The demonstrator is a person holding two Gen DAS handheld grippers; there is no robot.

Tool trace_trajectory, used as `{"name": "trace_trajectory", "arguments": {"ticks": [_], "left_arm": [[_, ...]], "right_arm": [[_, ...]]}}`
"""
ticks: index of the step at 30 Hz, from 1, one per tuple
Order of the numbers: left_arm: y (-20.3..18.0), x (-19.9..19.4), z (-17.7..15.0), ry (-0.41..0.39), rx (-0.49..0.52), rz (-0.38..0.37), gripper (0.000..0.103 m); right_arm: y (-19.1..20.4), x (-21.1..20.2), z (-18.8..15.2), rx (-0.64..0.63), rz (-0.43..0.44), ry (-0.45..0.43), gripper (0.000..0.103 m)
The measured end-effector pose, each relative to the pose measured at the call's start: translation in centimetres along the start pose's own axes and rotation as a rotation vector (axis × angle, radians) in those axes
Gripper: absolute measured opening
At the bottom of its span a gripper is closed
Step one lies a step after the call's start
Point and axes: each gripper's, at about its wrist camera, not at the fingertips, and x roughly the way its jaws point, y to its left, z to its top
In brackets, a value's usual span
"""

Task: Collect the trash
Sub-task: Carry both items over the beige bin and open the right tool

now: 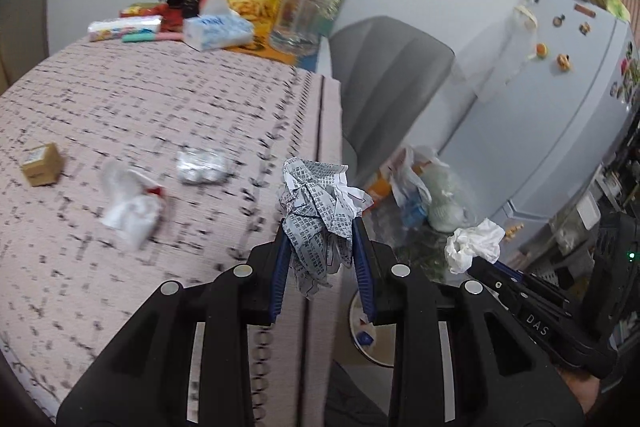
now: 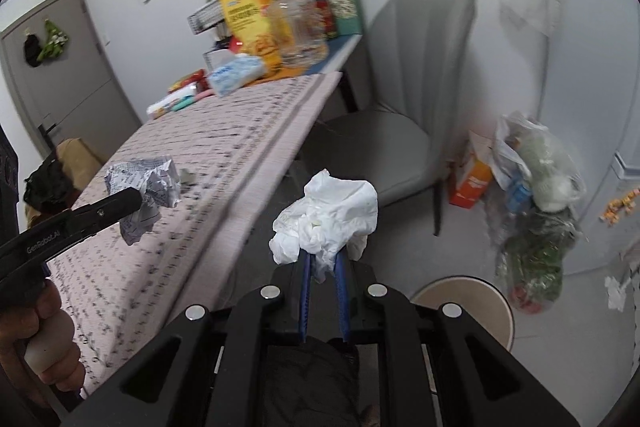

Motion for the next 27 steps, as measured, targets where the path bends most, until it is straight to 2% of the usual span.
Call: {"name": "trace_trajectory", "arguments": {"ticks": [6,17,27], "left_arm": [[-2.9,3.4,-0.7,0.071,0.036,-0.027,0.030],[-7.1,10.2,-2.8,0.206,0.060,-0.017,0.030],[-10.4,13.8,-4.5,0.278,0.111,-0.015,0.030]], "right_arm": [[-4.1,1.0,-1.3,0.065,-0.046,0.022,0.012],[-11.6,3.4,-4.7,0.179,-0.109,0.074,0.013],[-16.2,5.9,-6.5,0.246,-0.110,0.109,0.014]]}}
